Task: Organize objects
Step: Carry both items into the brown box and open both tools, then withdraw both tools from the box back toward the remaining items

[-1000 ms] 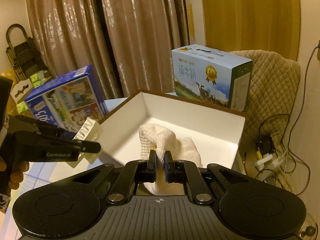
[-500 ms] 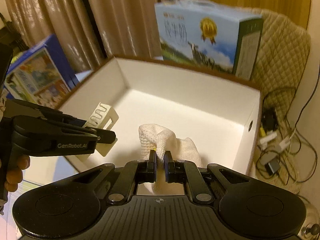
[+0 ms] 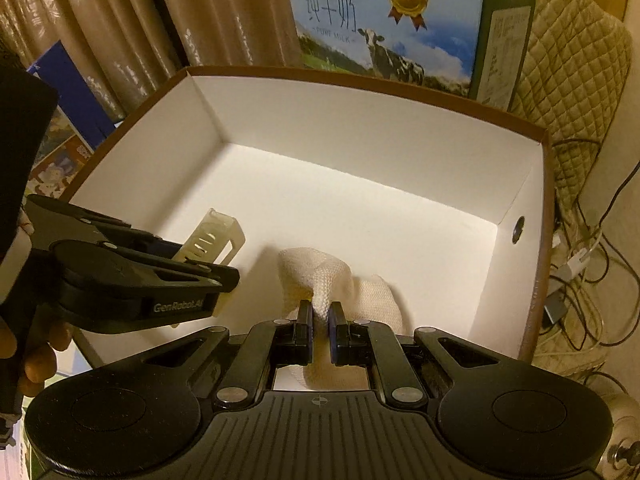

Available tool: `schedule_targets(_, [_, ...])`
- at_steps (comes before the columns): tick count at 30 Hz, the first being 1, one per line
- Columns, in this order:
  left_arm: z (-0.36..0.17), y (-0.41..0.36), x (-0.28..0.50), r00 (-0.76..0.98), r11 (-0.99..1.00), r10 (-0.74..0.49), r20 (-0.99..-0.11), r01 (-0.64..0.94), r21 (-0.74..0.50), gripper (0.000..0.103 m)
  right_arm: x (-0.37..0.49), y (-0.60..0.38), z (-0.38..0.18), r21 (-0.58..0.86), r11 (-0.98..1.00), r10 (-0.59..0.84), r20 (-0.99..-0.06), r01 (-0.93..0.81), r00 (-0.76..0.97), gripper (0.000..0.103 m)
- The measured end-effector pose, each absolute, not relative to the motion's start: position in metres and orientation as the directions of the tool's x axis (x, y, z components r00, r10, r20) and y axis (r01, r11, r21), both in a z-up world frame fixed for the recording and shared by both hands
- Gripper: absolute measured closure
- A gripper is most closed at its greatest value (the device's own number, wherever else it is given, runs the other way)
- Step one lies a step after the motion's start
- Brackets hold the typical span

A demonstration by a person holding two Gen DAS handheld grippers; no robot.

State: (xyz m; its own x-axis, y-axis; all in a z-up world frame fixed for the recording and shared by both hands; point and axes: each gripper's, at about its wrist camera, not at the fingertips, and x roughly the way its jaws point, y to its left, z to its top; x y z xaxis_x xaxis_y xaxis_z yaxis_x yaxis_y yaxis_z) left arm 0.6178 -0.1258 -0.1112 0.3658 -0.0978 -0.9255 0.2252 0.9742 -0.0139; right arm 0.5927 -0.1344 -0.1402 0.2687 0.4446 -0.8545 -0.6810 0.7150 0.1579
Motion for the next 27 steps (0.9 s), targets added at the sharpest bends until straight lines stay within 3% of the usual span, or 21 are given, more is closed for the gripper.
schedule_targets(3, [-0.113, -0.127, 0.620, 0.372, 0.974, -0.087, -0.924, 0.225, -0.001, 0.078, 0.594, -0.134, -0.142, 0.159, 0.713, 0.443, -0.857, -0.683, 0.263, 0.099])
schedule_targets(4, [-0.113, -0.127, 0.620, 0.368, 0.974, -0.092, -0.925, 0.228, -0.006, 0.071, 0.595, -0.134, -0.143, 0.163, 0.713, 0.446, -0.856, -0.682, 0.262, 0.099])
schedule_targets(7, [-0.112, -0.128, 0.619, 0.378, 0.974, -0.082, -0.922, 0.226, 0.007, 0.068, 0.597, -0.135, -0.141, 0.183, 0.705, 0.470, -0.844, -0.686, 0.258, 0.099])
schedule_targets(20, [-0.052, -0.093, 0.568, 0.487, 0.987, -0.108, -0.867, 0.159, -0.034, 0.026, 0.574, -0.159, -0.114, 0.247, 0.658, 0.554, -0.798, -0.712, 0.236, 0.099])
schedule_targets(27, [-0.020, -0.076, 0.528, 0.540, 0.991, -0.116, -0.834, 0.125, -0.057, 0.020, 0.540, -0.184, -0.087, 0.228, 0.661, 0.590, -0.747, -0.715, 0.307, 0.099])
